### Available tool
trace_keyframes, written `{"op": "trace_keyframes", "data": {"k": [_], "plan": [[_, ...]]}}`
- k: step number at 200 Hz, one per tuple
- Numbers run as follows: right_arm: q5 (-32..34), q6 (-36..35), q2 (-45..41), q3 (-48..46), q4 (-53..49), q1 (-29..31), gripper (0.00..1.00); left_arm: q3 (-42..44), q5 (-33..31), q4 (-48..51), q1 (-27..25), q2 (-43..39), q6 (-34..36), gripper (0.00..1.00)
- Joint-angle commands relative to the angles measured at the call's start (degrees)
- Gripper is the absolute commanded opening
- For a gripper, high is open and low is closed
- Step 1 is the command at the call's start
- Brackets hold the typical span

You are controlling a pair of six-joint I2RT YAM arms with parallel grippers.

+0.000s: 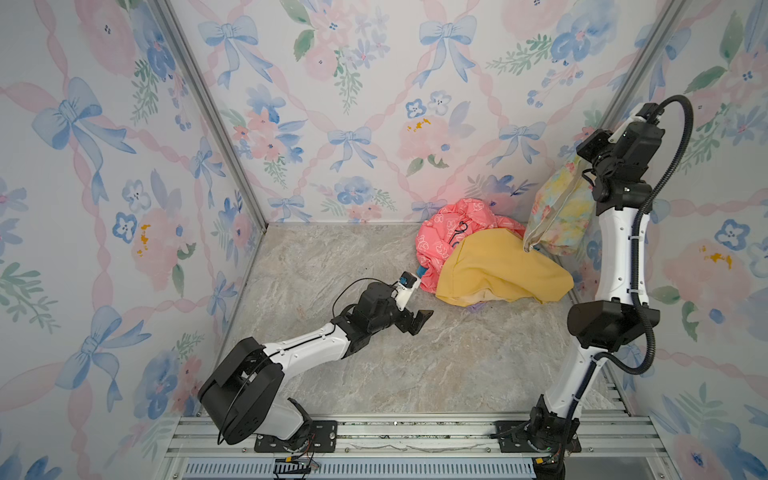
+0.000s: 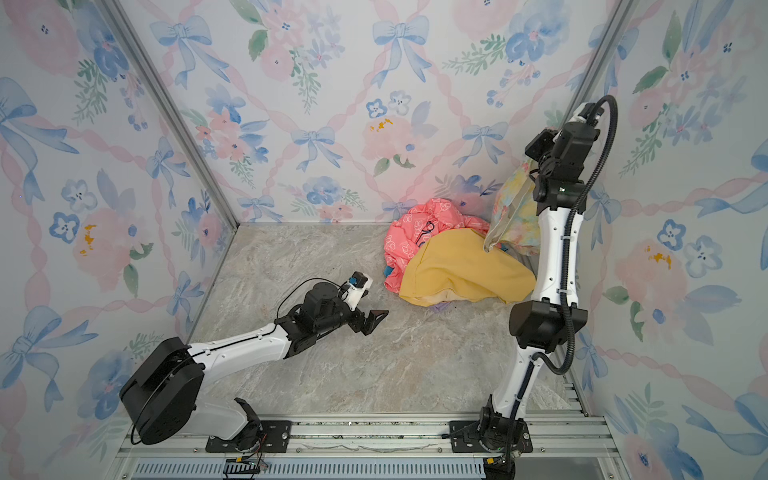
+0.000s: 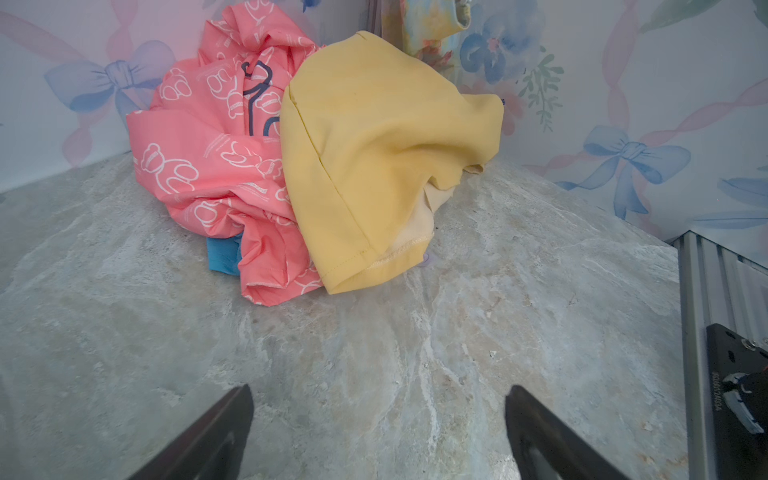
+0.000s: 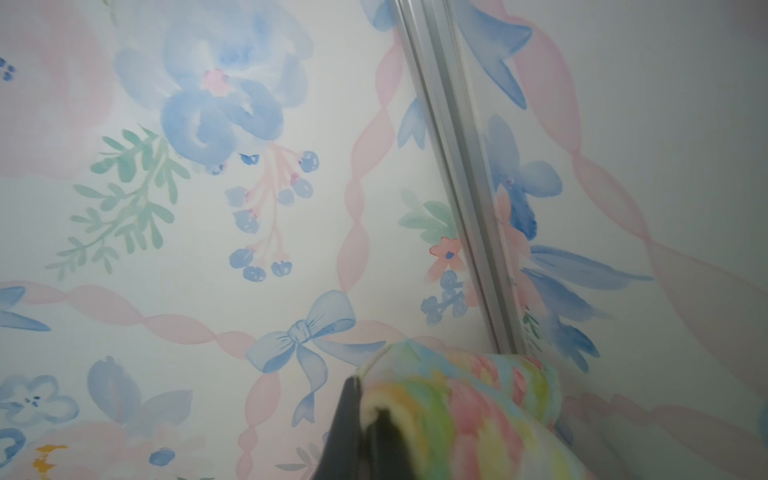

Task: Pick out a specific cloth from the pile
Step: 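Lift the floral cloth with the right gripper and swing it toward the left gripper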

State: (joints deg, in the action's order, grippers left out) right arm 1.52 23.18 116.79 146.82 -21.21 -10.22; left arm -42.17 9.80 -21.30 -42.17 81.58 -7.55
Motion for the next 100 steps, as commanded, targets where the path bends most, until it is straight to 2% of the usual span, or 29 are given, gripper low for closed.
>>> {"op": "trace_keyframes", "data": {"k": [1, 43, 80, 100], "plan": [[-3.35, -0.33, -5.99, 3.9, 2.84, 3.25, 0.0, -1.25, -1.62, -0.87, 0.51, -1.48, -0.63, 0.96], [-5.74, -2.83, -12.5, 0.68, 3.36, 12.43, 0.0, -0.95, -4.12, -0.98, 2.0, -4.98, 0.29, 0.96], [-7.12, -8.04, -13.17, 2.25, -2.65, 24.58, 0.0, -0.47, -3.61, -2.57, 9.61, -9.77, -2.52, 0.96], [-8.52, -8.4, -13.32, 1.81, -4.81, 29.9, 0.0, -0.21, -4.39, -3.37, 13.26, -11.39, -3.76, 0.96]]}}
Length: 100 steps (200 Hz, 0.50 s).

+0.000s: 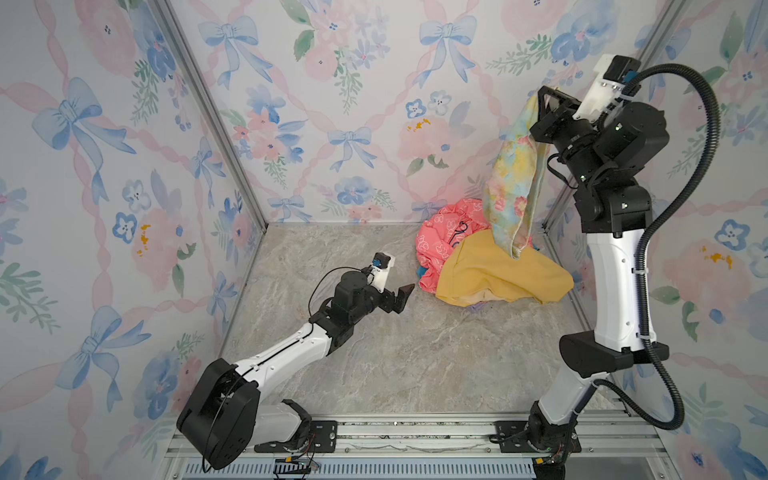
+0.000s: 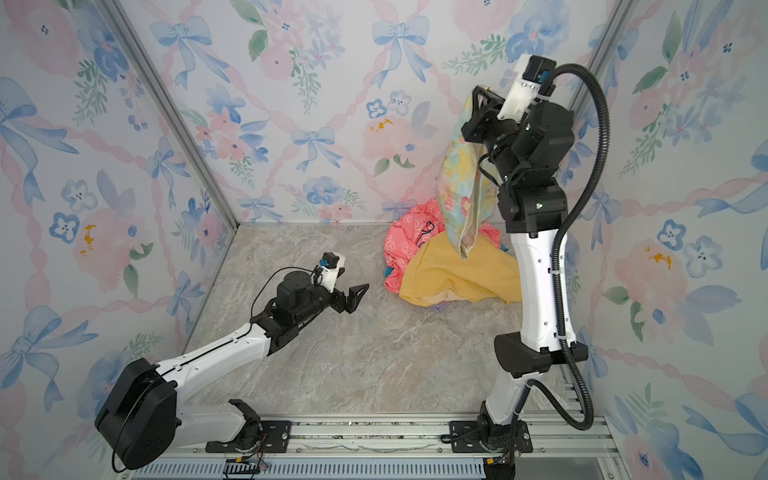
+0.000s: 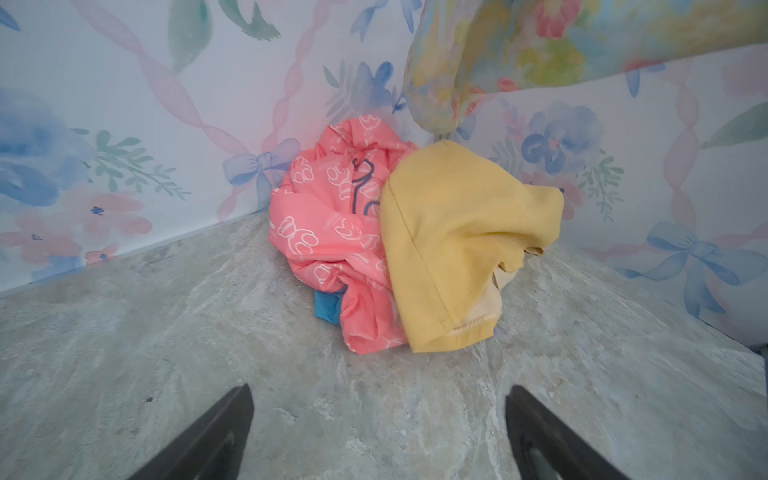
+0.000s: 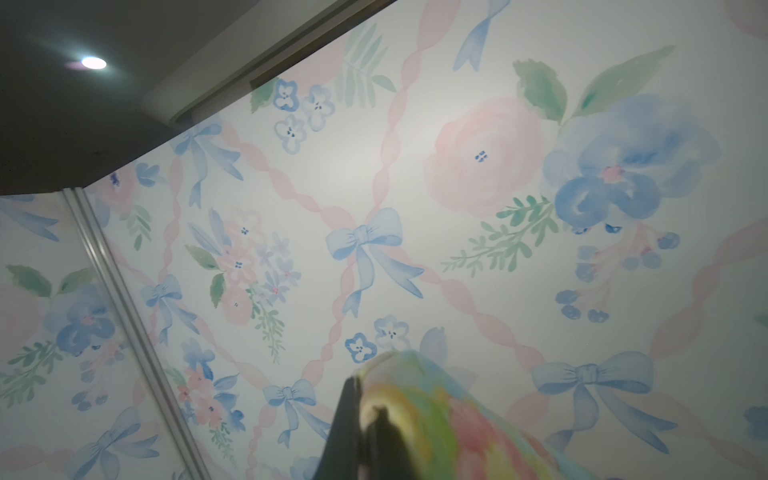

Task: Pick out a specific cloth from the pile
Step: 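Lift the floral cloth with the right gripper and swing it toward the left gripper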

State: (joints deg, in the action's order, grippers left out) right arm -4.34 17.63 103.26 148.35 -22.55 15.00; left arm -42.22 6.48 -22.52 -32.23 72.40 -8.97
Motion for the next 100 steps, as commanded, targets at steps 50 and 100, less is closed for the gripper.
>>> {"op": "trace_keyframes", "data": {"k": [50, 100], "plan": [[-0.64, -6.17, -0.35, -10.88, -3.54, 16.53, 0.0, 2.25, -1.32, -4.51, 9.16, -8.91, -2.89, 0.96], [0.39, -5.84, 4.27, -12.26, -4.12, 23.04, 0.0, 4.77, 3.47, -8.06, 10.12, -11.14, -5.06, 0.96]]}}
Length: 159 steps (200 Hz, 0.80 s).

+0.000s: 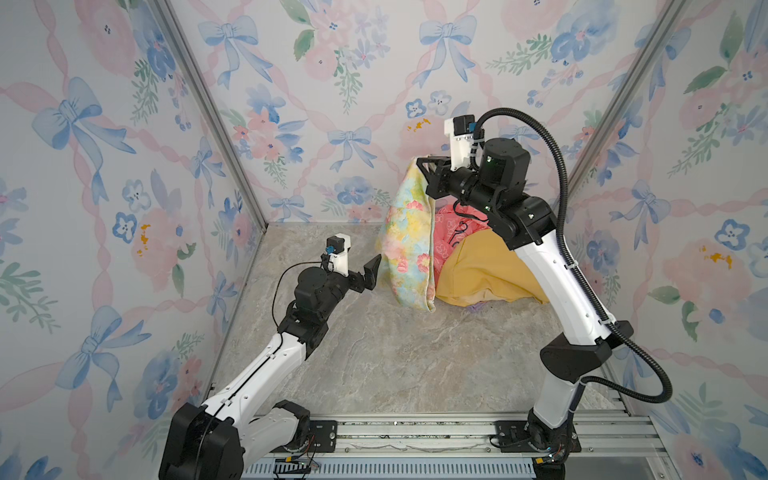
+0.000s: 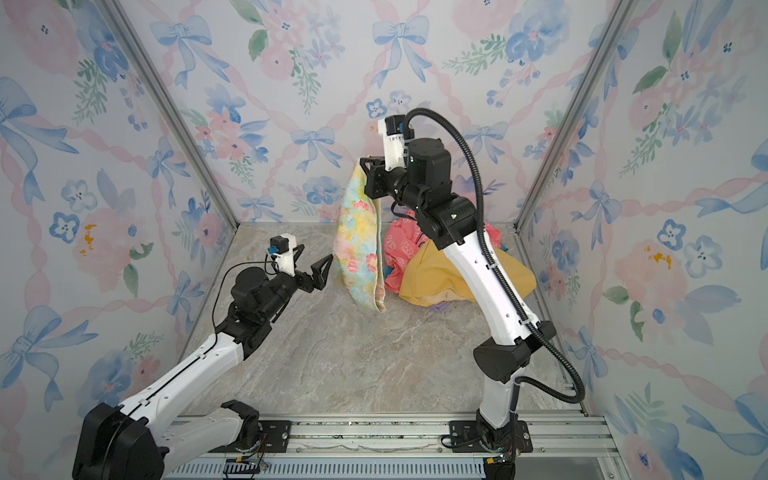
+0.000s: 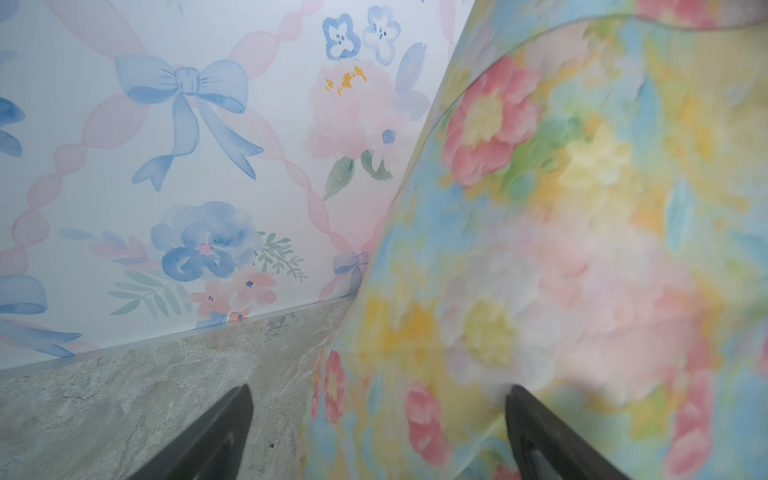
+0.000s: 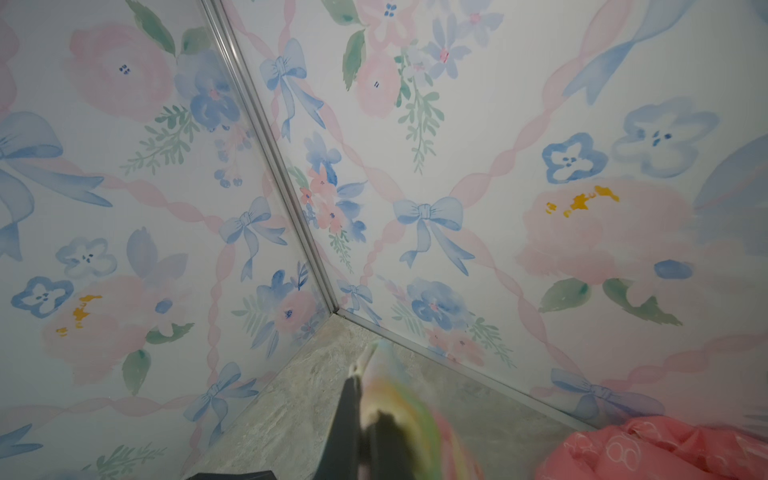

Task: Pick out a specific cloth from the pile
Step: 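Lift the floral cloth with the right gripper and swing it toward the left gripper, then grasp the hanging floral cloth with the left gripper beside the right gripper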

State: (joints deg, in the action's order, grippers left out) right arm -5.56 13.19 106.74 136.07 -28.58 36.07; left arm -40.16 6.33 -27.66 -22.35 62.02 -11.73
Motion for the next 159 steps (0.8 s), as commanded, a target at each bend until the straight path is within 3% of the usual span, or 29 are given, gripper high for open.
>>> {"op": "trace_keyframes", "data": {"k": [1, 76, 129, 159], "plan": [[1.65, -1.45, 0.86, 0.09, 1.84, 2.11, 0.0, 2.76, 3.79, -3.1, 0.26, -0.8, -2.32, 0.96], [5.47, -2.6, 0.42, -5.46, 2.61, 8.86, 0.0, 5.97, 7.27, -10.68, -1.69, -2.63, -5.2, 0.97], [3.94, -1.9, -4.36, -12.04, 5.67, 11.2, 0.0, 7.64, 1.12, -15.58, -6.11, -0.6, -2.4, 0.98], [1.76, 1.05, -11.28, -21.73, 11.44, 12.59, 0.0, 6.44, -4.5, -18.48, -7.47, 2.49, -1.78, 0.98]]}}
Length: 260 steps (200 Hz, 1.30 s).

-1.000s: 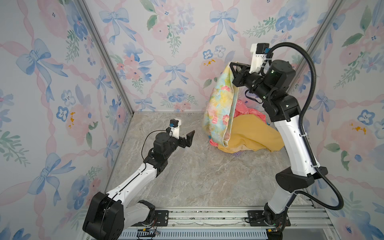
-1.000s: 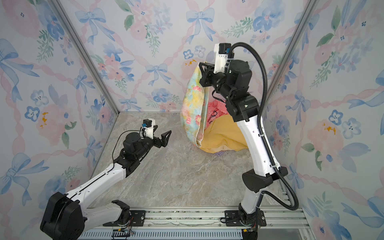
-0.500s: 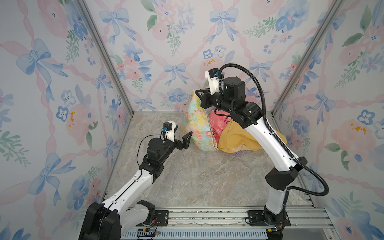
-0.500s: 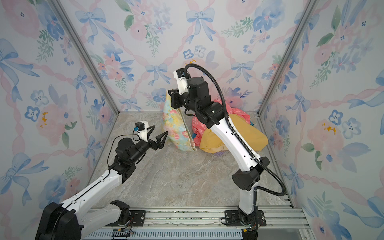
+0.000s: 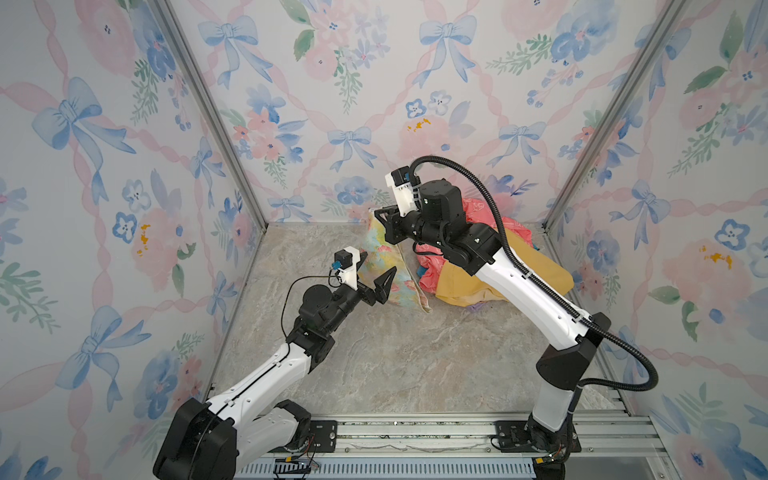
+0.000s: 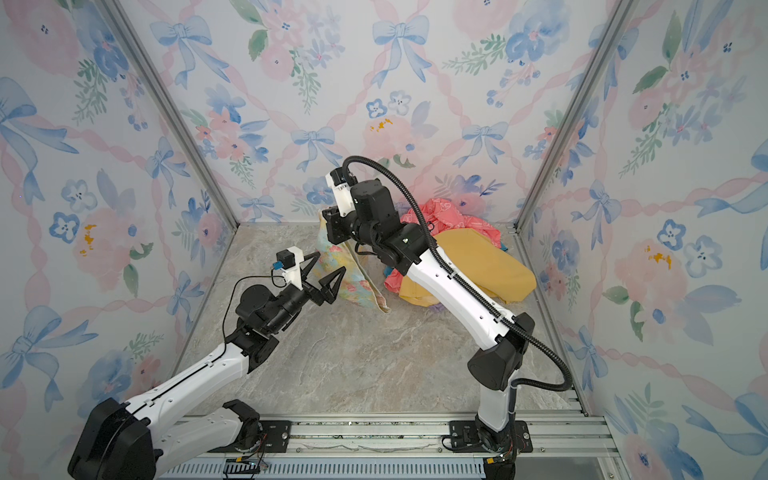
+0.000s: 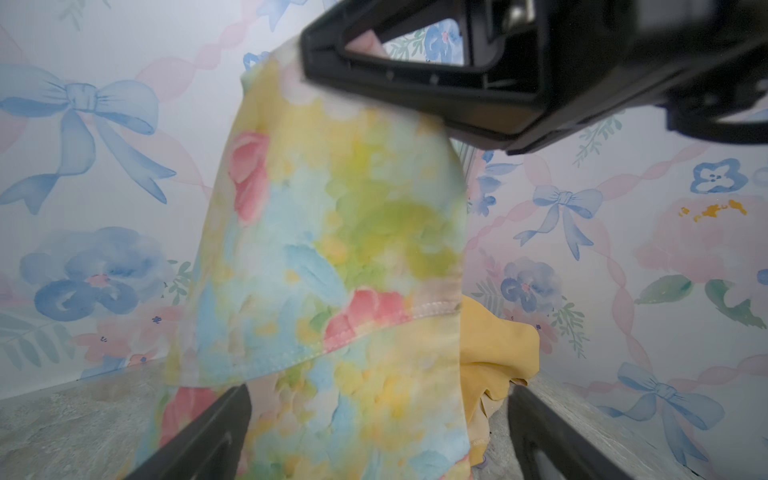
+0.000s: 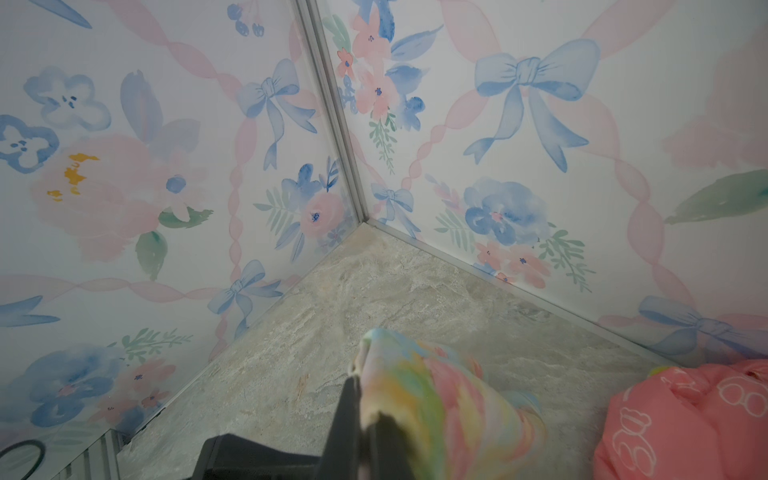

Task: Pick out a specific cloth from the pile
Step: 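Grasp the hanging floral cloth with the left gripper beside the right gripper, then carry the floral cloth with the left gripper while the right gripper releases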

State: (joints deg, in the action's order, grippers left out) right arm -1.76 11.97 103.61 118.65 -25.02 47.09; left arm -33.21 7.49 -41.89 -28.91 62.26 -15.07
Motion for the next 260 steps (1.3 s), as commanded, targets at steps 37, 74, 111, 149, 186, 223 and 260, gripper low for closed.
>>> {"op": "trace_keyframes", "data": {"k": [37, 74, 111, 149, 186, 223, 260], "plan": [[-2.53, 3.83, -16.14, -12.74, 10.65, 3.28, 0.0, -4.15, -14.1, -6.8, -4.32, 8.35, 5.27, 0.98], [-1.6, 5.87, -22.27, -20.42, 13.05, 3.36, 0.0, -5.46, -11.79, -17.76, -4.67, 12.93, 2.78, 0.45], [0.25, 5.87, -26.71, -25.24, 12.93, 3.27, 0.0, -10.38, -8.98, -22.1, -4.85, 15.64, 1.12, 0.0], [3.45, 5.66, -28.41, -30.9, 12.64, 1.68, 0.0, -12.62, -9.77, -21.67, -4.37, 14.54, 2.19, 0.0], [3.67, 7.04, -27.71, -35.46, 13.1, -0.57, 0.01, -14.31, -9.68, -17.71, -3.18, 11.26, 3.82, 0.0], [2.5, 5.72, -26.66, -37.97, 13.61, -1.64, 0.4, -16.22, -9.48, -12.93, -0.12, 9.41, 4.85, 0.0], [-0.01, 4.91, -28.33, -40.63, 14.5, -2.64, 0.68, -16.1, -11.87, -9.95, 1.92, 7.8, 7.41, 0.0]]}}
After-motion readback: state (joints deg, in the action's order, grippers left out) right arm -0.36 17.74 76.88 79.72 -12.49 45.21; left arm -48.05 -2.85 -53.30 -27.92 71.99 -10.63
